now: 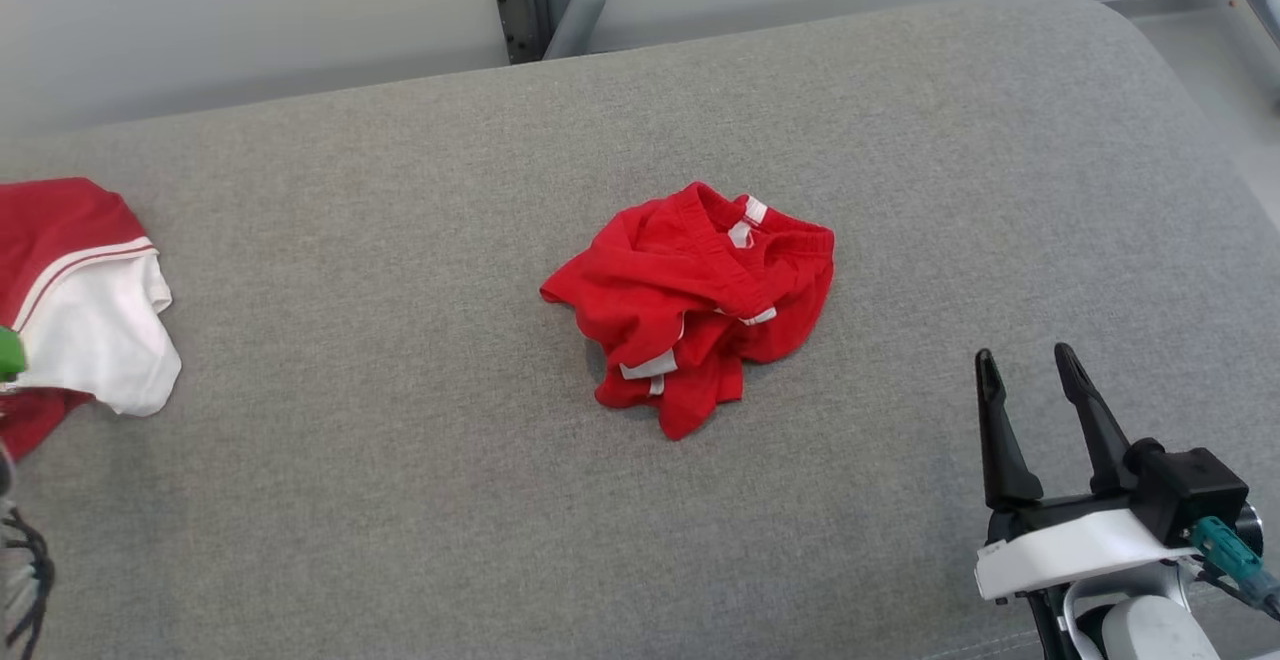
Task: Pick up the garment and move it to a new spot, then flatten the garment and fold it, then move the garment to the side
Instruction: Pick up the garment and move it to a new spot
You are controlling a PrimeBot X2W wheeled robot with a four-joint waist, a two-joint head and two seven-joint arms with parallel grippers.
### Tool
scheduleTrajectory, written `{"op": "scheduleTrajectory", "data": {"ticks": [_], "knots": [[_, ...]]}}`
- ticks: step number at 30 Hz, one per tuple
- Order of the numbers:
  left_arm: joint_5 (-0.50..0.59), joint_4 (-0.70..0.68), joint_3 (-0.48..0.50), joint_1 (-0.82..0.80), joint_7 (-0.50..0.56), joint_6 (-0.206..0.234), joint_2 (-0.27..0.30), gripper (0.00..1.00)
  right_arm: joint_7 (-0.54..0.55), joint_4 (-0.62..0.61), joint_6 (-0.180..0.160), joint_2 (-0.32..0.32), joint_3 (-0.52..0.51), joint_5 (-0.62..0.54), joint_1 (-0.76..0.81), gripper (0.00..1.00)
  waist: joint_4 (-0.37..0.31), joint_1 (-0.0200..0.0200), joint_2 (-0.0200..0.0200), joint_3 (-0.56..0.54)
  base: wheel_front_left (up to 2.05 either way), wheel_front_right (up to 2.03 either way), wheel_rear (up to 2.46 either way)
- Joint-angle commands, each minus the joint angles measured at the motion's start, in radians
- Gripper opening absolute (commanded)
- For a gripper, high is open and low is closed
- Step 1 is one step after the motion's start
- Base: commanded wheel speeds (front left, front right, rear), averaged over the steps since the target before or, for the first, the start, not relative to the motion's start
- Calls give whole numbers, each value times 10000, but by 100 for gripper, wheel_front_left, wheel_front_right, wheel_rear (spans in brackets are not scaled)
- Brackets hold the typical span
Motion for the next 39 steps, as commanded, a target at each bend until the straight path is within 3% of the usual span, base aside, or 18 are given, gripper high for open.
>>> {"op": "scheduleTrajectory", "data": {"ticks": [1,9,11,18,20,30,39], "knots": [[375,-509,-276,468,-177,43,-175,100,-31,-204,1,-26,-44,-159,178,100,227,0,0,-342,0,0,0],[1666,-4065,-1761,3134,-452,595,-1122,100,-31,-1232,1,-164,-333,-524,742,100,792,0,0,-991,0,0,0],[1876,-4815,-2127,3821,-482,556,-1339,100,-31,-1430,1,-218,-392,-566,884,100,938,0,0,-1065,0,0,0],[2635,-5352,-2657,5372,-557,642,-1674,100,-31,-1580,1,-446,-701,-679,1256,100,1299,0,0,-1271,0,0,0],[2823,-5263,-2747,5736,-567,478,-1785,100,-31,-1476,1,-475,-783,-709,1352,100,1391,0,0,-1342,0,0,0],[4025,-4932,-1546,6940,-567,-383,-3037,100,-31,-290,1,-455,-1180,-915,1635,100,1519,0,0,-1541,0,0,0],[4908,-4941,-385,6994,-561,-1013,-3955,100,-31,118,1,-314,-1015,-918,1610,100,1455,0,0,-1609,0,0,0]]}}
